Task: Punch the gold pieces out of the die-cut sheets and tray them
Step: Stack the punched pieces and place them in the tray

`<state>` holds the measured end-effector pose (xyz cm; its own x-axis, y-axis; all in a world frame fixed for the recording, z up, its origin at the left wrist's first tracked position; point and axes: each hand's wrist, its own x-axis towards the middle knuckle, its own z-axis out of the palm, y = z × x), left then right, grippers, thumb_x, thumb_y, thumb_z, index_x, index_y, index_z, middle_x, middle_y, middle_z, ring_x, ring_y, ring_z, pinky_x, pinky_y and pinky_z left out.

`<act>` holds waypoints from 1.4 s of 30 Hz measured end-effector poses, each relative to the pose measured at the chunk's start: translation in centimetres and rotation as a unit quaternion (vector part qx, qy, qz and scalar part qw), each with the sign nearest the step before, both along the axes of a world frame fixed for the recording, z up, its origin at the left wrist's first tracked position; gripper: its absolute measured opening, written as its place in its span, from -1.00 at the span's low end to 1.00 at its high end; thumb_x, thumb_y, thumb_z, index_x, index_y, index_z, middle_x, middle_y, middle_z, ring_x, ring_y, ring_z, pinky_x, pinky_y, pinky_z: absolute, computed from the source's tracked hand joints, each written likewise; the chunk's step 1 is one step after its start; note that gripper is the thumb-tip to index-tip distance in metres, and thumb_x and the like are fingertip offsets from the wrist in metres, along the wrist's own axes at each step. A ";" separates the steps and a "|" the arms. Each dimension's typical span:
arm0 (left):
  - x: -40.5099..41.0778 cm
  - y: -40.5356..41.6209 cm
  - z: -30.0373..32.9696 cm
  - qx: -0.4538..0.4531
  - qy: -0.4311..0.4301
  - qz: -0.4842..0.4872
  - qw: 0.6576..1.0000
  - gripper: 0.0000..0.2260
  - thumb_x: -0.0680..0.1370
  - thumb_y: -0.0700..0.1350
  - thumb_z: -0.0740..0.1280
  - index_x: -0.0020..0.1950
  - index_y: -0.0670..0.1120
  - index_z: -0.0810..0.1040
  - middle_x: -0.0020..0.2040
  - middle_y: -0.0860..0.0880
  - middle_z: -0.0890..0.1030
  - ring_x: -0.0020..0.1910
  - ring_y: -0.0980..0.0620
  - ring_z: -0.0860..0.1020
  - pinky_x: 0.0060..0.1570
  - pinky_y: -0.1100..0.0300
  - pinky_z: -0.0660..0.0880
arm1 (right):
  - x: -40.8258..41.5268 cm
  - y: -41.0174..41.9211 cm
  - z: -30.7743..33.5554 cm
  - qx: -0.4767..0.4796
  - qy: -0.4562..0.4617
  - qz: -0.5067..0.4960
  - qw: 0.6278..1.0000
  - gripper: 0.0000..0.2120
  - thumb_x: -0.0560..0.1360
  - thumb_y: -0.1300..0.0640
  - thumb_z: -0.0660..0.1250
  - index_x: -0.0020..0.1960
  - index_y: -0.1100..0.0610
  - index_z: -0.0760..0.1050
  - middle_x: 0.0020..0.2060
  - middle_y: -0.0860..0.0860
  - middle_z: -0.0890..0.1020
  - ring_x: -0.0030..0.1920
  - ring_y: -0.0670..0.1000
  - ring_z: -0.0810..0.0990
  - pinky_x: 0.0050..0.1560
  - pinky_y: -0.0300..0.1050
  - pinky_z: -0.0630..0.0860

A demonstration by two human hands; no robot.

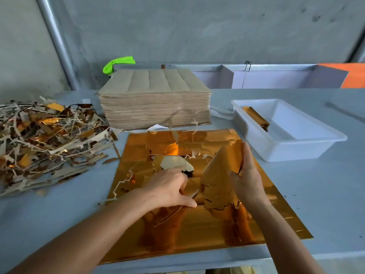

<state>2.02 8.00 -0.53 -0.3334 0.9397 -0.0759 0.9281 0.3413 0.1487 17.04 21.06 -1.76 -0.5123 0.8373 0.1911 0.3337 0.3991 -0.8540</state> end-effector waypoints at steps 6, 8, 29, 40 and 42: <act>-2.1 -1.9 0.6 -0.032 -0.087 -0.012 0.996 -0.60 0.37 0.19 0.46 0.12 0.06 0.52 0.05 0.13 0.41 -0.01 0.18 0.41 -0.04 0.22 0.46 | 0.2 -0.3 0.7 0.085 -0.057 0.030 0.994 -0.39 0.59 0.35 0.15 0.51 -0.12 0.13 0.47 -0.01 0.29 0.40 0.00 0.34 0.19 -0.26 0.39; -2.2 -2.3 0.6 -0.040 -0.084 -0.006 0.996 -0.51 0.30 0.28 0.47 0.11 0.08 0.49 0.06 0.15 0.39 0.04 0.16 0.41 0.00 0.18 0.47 | 0.1 -0.3 0.3 0.073 -0.064 0.016 0.995 -0.55 0.60 0.32 0.16 0.43 0.01 0.35 0.40 0.06 0.41 0.37 0.05 0.41 0.07 -0.35 0.42; -1.4 -1.1 3.7 0.364 -0.189 0.027 0.912 -0.82 0.62 -0.26 0.17 -0.13 -0.21 0.51 -0.45 0.10 0.30 -0.52 0.19 0.33 -0.47 0.33 0.20 | -2.0 -3.4 0.8 0.055 -0.030 0.041 0.997 -0.76 0.59 0.17 0.23 0.22 0.14 0.55 0.14 0.06 0.59 -0.15 -0.18 0.53 -0.37 -0.48 0.43; 0.3 0.3 1.8 0.337 -0.304 0.094 0.886 -0.75 0.63 -0.04 0.18 -0.05 -0.18 0.52 -0.20 -0.20 0.53 -0.22 0.01 0.49 -0.22 0.18 0.44 | -3.0 -5.6 1.5 -0.080 0.060 0.129 0.987 -0.56 0.40 -0.14 0.43 0.17 0.11 0.57 -0.02 -0.08 0.64 -0.12 -0.17 0.62 -0.25 -0.37 0.55; 0.3 0.5 1.8 0.306 -0.413 0.129 0.848 -0.73 0.62 0.00 0.19 -0.06 -0.17 0.54 -0.16 -0.22 0.56 -0.17 -0.09 0.53 -0.13 0.00 0.51 | -3.1 -5.6 1.6 -0.108 0.075 0.139 0.981 -0.62 0.38 -0.13 0.46 0.04 0.12 0.61 -0.14 -0.04 0.68 -0.18 -0.10 0.66 -0.26 -0.28 0.58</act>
<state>2.34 8.48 1.22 -0.6049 0.7909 0.0926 0.3275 0.1410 0.9343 13.98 15.43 -0.21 -0.7061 0.6987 0.1151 0.1013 0.2605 -0.9601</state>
